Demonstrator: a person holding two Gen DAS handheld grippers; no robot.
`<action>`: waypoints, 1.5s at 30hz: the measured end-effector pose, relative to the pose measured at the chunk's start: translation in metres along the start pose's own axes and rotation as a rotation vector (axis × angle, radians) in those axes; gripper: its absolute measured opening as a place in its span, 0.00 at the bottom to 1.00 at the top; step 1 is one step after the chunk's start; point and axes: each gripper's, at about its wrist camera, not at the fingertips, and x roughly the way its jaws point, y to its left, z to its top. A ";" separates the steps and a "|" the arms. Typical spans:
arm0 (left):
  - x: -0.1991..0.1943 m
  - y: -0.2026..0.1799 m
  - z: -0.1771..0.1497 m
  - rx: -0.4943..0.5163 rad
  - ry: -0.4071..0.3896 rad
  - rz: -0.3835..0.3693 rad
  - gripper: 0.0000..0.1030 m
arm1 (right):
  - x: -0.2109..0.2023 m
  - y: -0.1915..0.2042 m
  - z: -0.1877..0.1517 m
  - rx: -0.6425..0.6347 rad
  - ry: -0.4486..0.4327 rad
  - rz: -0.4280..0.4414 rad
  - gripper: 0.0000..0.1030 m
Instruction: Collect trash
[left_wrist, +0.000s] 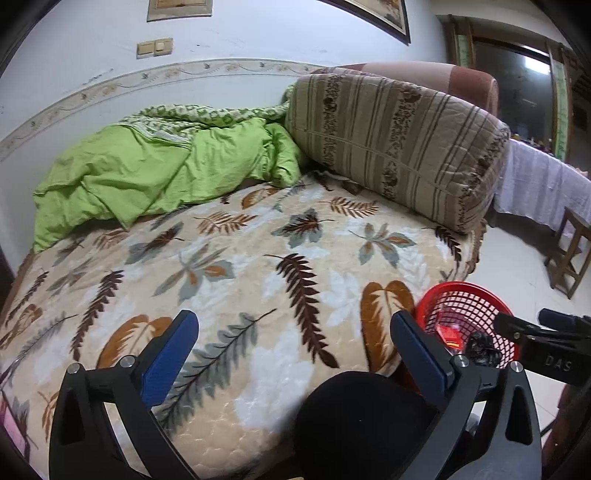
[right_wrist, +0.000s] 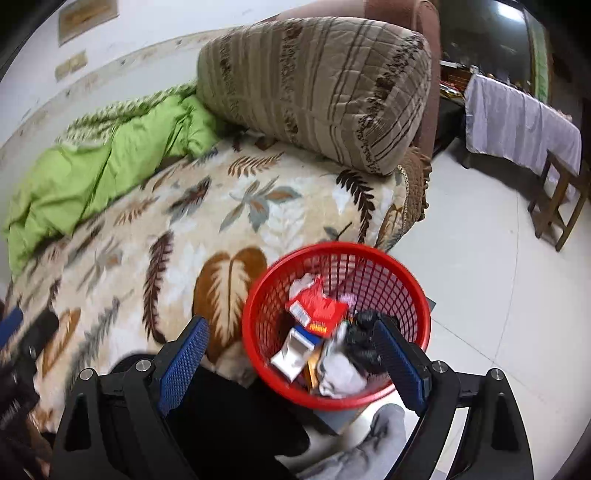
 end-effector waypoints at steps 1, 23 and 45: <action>0.000 0.000 0.000 0.000 0.002 0.014 1.00 | -0.003 0.001 0.000 -0.008 -0.012 -0.011 0.89; 0.006 -0.001 -0.001 -0.001 0.031 0.045 1.00 | -0.015 0.014 -0.003 -0.074 -0.065 -0.028 0.89; 0.004 0.000 0.001 -0.007 0.024 0.030 1.00 | -0.013 0.018 -0.003 -0.091 -0.056 -0.028 0.89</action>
